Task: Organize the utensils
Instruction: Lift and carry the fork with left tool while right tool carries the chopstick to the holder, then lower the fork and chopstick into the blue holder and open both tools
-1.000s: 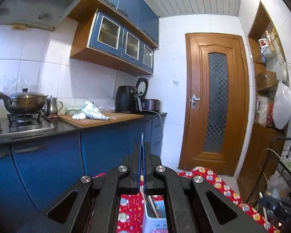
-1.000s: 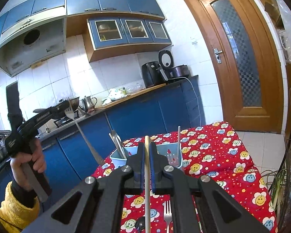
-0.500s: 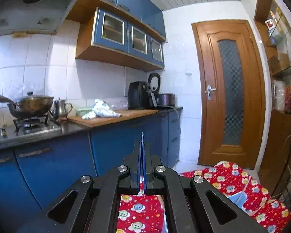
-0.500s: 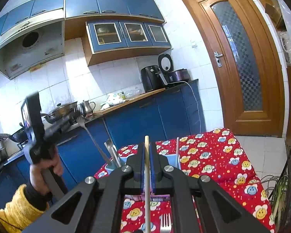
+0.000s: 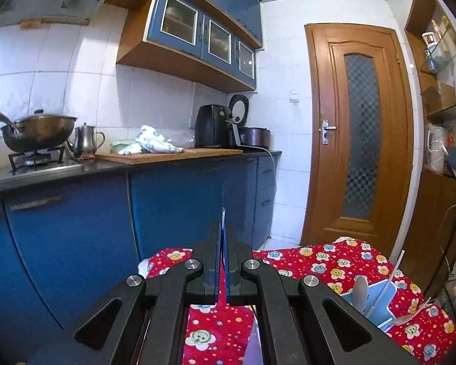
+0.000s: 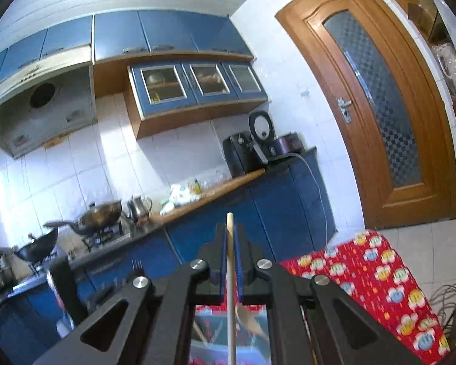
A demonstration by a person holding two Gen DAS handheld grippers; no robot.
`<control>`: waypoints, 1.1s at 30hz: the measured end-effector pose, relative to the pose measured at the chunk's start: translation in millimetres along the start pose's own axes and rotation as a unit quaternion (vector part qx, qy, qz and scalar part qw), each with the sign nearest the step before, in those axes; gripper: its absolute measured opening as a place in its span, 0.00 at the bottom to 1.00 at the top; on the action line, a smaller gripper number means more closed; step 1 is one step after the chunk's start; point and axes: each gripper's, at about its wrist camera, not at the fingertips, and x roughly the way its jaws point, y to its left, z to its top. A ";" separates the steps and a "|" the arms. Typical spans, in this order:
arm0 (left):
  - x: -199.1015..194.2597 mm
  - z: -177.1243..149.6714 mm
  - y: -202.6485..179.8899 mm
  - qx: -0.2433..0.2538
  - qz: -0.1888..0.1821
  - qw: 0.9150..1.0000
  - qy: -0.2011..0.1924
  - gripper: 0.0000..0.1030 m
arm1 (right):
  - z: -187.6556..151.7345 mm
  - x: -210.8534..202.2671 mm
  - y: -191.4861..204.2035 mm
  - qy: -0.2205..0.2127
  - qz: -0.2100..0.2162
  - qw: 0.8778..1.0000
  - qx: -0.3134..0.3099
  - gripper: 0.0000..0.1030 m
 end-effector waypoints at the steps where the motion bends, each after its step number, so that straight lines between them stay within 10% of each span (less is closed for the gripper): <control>1: 1.4 -2.3 0.4 -0.003 -0.004 1.000 0.003 0.01 | 2.4 3.8 -0.6 -0.007 0.000 1.000 0.002 0.06; 15: 12.3 -17.9 4.8 -0.023 -0.022 0.999 0.019 0.01 | 2.0 83.8 -14.6 -0.014 -0.058 0.998 -0.019 0.07; 33: 15.8 -18.5 0.2 -0.031 -0.047 0.997 0.054 0.09 | -12.9 75.1 -16.3 0.070 -0.040 0.996 -0.029 0.16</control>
